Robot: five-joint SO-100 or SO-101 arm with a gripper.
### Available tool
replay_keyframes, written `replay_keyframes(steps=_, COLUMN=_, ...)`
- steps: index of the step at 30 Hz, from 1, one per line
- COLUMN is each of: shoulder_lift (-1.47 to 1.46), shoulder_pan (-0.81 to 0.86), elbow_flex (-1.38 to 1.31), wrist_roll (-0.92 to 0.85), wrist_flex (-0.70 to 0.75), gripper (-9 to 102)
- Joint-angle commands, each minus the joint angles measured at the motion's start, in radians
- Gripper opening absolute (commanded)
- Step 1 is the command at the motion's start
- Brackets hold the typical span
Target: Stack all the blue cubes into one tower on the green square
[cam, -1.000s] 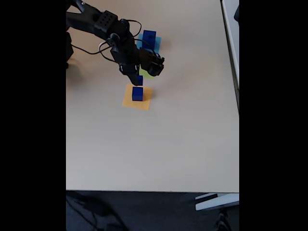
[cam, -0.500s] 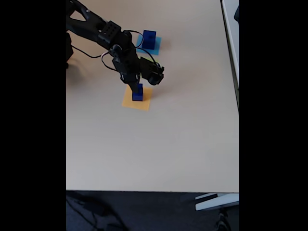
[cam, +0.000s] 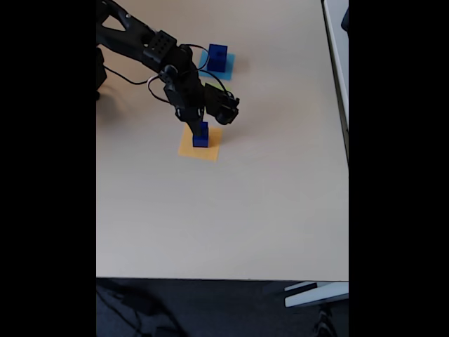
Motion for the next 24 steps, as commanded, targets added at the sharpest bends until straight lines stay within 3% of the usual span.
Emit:
replay_keyframes(steps=1, shoulder_lift=0.040, shoulder_pan=-0.006, elbow_flex=-0.017, wrist_roll=0.017, wrist_flex=0.005, gripper=8)
replay_keyframes(steps=24, shoulder_lift=0.044, shoulder_pan=-0.011, elbow_flex=0.002, wrist_roll=0.023, wrist_flex=-0.002, gripper=18)
